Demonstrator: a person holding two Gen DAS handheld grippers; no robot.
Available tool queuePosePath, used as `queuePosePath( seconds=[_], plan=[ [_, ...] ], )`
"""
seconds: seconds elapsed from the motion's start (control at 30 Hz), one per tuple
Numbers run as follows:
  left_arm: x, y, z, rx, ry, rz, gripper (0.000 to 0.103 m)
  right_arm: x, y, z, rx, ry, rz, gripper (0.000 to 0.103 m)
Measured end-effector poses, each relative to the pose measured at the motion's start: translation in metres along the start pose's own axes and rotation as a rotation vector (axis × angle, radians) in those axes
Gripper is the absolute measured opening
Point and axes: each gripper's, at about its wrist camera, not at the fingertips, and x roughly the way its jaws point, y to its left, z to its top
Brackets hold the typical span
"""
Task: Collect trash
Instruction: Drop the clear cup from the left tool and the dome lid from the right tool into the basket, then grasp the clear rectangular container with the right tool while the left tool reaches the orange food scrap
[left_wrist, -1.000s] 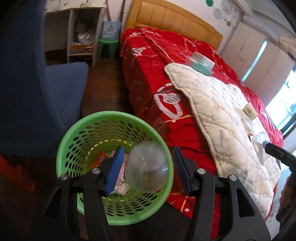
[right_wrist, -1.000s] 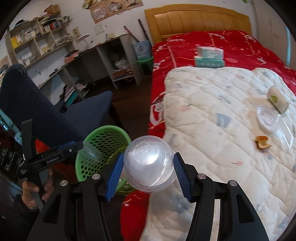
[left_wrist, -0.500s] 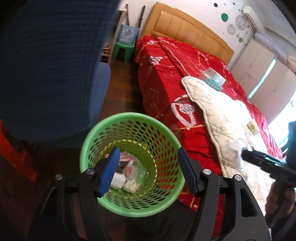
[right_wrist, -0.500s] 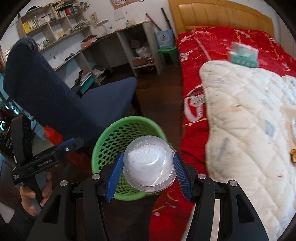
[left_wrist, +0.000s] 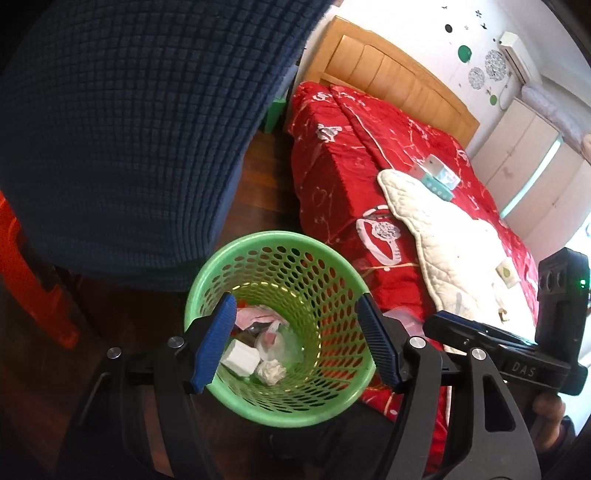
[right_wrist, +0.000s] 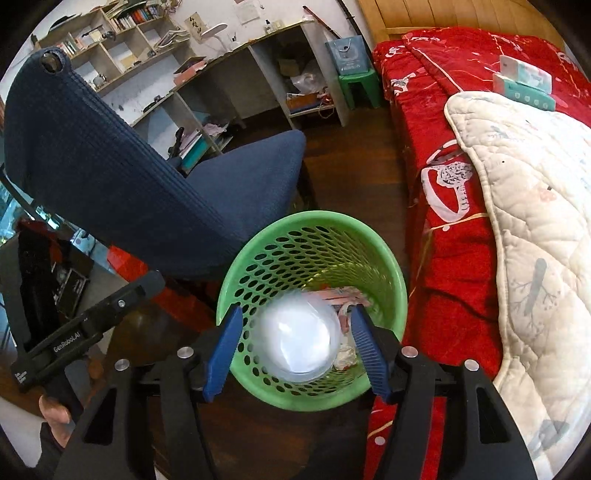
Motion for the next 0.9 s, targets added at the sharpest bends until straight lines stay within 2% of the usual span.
queuePosePath(
  seconds=[0.2,0.37,0.6,0.9],
  plan=[
    [0.007,-0.022,0.0,0.037,0.013,-0.022,0.067,-0.024,-0.011,-0.006,0.001,-0.031,-0.026,0.062],
    [0.017,-0.049,-0.001,0.08,0.03,-0.051,0.068,-0.058,-0.04,-0.015,0.035,-0.072,-0.084,0.062],
    [0.032,-0.093,-0.004,0.155,0.064,-0.098,0.068,-0.113,-0.107,-0.03,0.132,-0.133,-0.203,0.062],
    [0.048,-0.144,-0.007,0.234,0.103,-0.149,0.069,-0.179,-0.207,-0.044,0.204,-0.162,-0.415,0.062]
  ],
)
